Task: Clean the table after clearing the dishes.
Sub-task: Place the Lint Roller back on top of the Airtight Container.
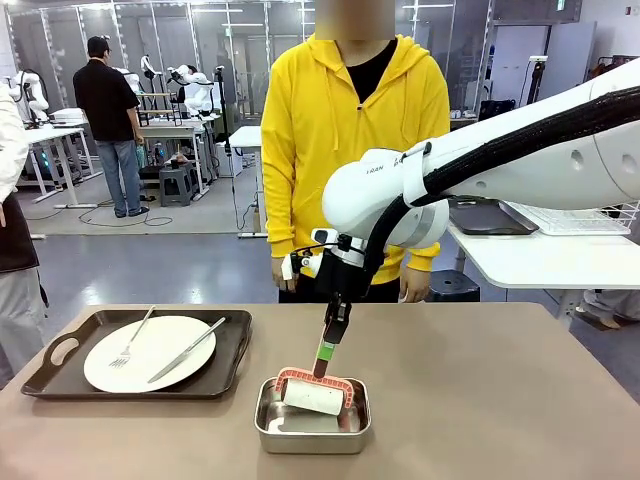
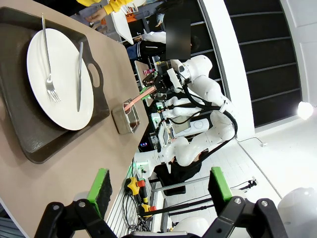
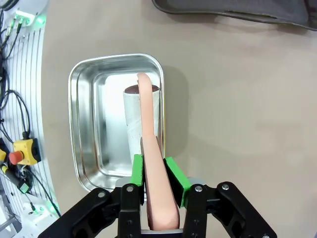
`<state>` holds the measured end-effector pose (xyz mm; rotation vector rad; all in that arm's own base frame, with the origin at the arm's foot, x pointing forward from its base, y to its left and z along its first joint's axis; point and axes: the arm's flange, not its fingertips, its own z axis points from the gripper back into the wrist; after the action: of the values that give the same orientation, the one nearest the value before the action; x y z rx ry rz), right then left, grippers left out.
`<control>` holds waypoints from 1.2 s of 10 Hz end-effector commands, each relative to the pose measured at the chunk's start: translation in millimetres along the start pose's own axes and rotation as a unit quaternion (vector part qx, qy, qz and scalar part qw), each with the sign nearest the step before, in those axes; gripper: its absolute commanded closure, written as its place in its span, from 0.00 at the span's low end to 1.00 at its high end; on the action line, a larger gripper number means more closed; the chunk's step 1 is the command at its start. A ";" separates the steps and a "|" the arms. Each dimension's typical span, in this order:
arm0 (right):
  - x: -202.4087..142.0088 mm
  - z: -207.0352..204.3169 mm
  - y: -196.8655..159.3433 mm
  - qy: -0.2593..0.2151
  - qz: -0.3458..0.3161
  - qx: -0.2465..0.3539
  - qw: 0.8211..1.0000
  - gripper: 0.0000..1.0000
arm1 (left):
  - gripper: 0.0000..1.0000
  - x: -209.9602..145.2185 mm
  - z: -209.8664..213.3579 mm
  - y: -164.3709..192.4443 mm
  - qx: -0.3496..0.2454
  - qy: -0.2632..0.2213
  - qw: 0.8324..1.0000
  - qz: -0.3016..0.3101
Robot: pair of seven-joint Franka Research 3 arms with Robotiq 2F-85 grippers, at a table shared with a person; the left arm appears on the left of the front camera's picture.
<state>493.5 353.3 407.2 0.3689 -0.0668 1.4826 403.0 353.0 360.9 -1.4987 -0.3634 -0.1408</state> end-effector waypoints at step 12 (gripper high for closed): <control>37.9 15.3 7.1 0.057 -0.009 -0.055 0.997 0.23 | 0.00 -4.3 0.8 -1.9 0.004 0.000 1.000 -0.001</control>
<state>495.9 379.3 432.1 0.2276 -0.0558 1.4935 403.0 353.1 360.9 -1.4987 -0.3634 -0.1407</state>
